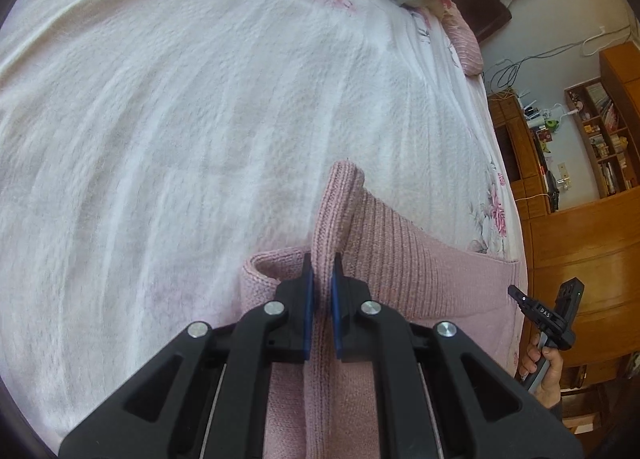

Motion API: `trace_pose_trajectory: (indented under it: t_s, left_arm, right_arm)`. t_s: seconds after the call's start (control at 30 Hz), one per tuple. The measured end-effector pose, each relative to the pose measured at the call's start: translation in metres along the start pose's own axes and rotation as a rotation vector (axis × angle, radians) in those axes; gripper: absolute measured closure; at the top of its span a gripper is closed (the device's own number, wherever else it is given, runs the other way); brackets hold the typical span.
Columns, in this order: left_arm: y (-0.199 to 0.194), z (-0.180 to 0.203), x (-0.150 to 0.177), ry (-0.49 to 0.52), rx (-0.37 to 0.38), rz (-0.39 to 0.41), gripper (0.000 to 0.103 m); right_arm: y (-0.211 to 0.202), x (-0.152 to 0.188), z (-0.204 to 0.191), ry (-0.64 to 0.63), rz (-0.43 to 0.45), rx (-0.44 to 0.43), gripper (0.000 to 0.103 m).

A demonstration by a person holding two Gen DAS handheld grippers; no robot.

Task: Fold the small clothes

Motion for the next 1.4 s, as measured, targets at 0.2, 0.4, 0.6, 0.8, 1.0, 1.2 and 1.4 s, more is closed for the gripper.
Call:
trace_pose_trajectory:
  t_s: [0.2, 0.4, 0.6, 0.8, 1.0, 1.2, 1.4]
  left_arm:
    - [-0.028, 0.000, -0.006, -0.011, -0.024, 0.102, 0.084]
    - [-0.063, 0.053, 0.008, 0.119, 0.116, 0.151, 0.075]
    - [-0.003, 0.064, 0.026, 0.126, 0.105, 0.022, 0.075]
    - [0.023, 0.036, 0.022, 0.044, 0.048, -0.041, 0.092]
    - [-0.035, 0.094, 0.060, 0.234, 0.195, 0.051, 0.060]
    - [0.018, 0.073, 0.103, 0.210, 0.083, -0.046, 0.073]
    - [-0.033, 0.101, 0.130, 0.255, 0.232, -0.009, 0.047]
  right_arm:
    - [-0.008, 0.000, 0.000, -0.026, 0.046, -0.002, 0.084]
    - [-0.050, -0.001, -0.007, -0.012, 0.134, -0.118, 0.081]
    - [-0.010, 0.014, -0.028, -0.039, 0.050, -0.180, 0.082]
    - [0.023, 0.017, -0.010, 0.020, -0.015, -0.131, 0.094]
    - [-0.017, 0.035, -0.083, -0.086, 0.015, -0.287, 0.088]
    - [0.050, 0.087, -0.138, -0.127, -0.152, -0.291, 0.092]
    - [0.004, 0.105, -0.146, -0.130, -0.062, -0.335, 0.083]
Point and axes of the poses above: each gripper's, at about its wrist camera, not at the fingertips, and y roughly the way its jaws point, z to its right, x to its underside, the point moved 6 cm from there along y, roughly the way its jaws point, and after that the axes turned 6 degrees about -x, right-handed, at the moved point
